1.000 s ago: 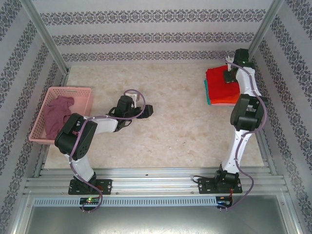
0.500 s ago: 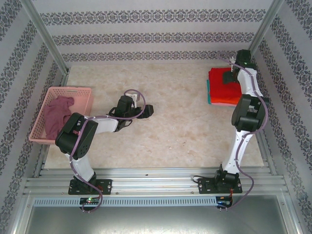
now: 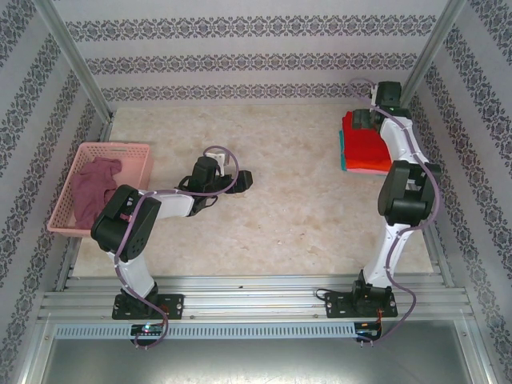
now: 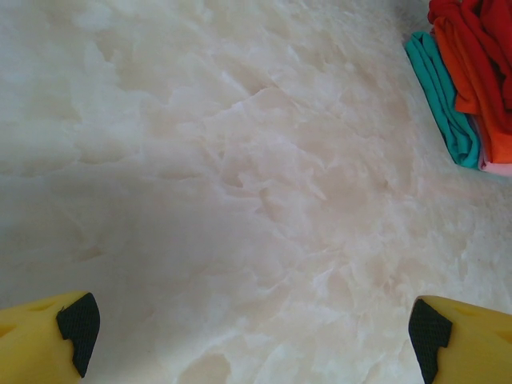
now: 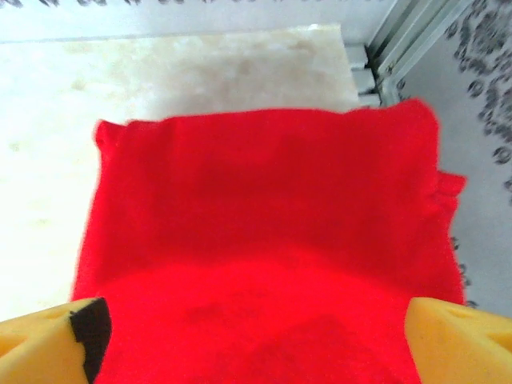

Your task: Fold and stack the t-shirts

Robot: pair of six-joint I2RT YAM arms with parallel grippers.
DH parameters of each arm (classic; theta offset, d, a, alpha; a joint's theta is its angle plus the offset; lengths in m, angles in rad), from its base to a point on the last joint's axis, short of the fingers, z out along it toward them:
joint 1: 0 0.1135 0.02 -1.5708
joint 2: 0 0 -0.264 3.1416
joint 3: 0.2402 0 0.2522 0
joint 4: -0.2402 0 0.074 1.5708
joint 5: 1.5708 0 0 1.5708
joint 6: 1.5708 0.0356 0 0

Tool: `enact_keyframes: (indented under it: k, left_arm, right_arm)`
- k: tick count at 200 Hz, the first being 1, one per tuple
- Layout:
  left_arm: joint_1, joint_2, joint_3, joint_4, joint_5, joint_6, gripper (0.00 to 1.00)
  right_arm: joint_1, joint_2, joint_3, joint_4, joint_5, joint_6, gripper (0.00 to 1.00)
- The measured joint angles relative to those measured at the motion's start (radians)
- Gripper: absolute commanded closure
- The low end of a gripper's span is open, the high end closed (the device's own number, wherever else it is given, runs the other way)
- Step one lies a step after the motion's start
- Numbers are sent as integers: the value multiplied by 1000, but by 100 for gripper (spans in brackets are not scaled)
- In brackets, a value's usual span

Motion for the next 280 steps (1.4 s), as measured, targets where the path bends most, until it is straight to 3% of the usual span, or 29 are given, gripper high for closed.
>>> enact_keyframes:
  k: [46,98,145,190,233,280]
  left_arm:
    - [0,0,-12,24,0,0,0]
    - [2,-23,-53,39,-11,18,0]
    - [61,-204,-148,30,-53,122,0]
    - [174,-417,-245,-14,-201,269,0]
    - [286,-553,-392,-6,-298,274,0]
    - [333,-566,-402,4,-407,365,0]
  right_arm:
    - [-51,111,-6,10,-71,74,2]
    - [-50,25,-101,48,-123,77,2]
    - [-1,-334,-494,212,-163,70,2]
    - [105,-695,-979,489,-153,71,2]
    - [154,-773,-1311,760,-95,96,2]
    - [281,-728,-1373,977,24,60,2]
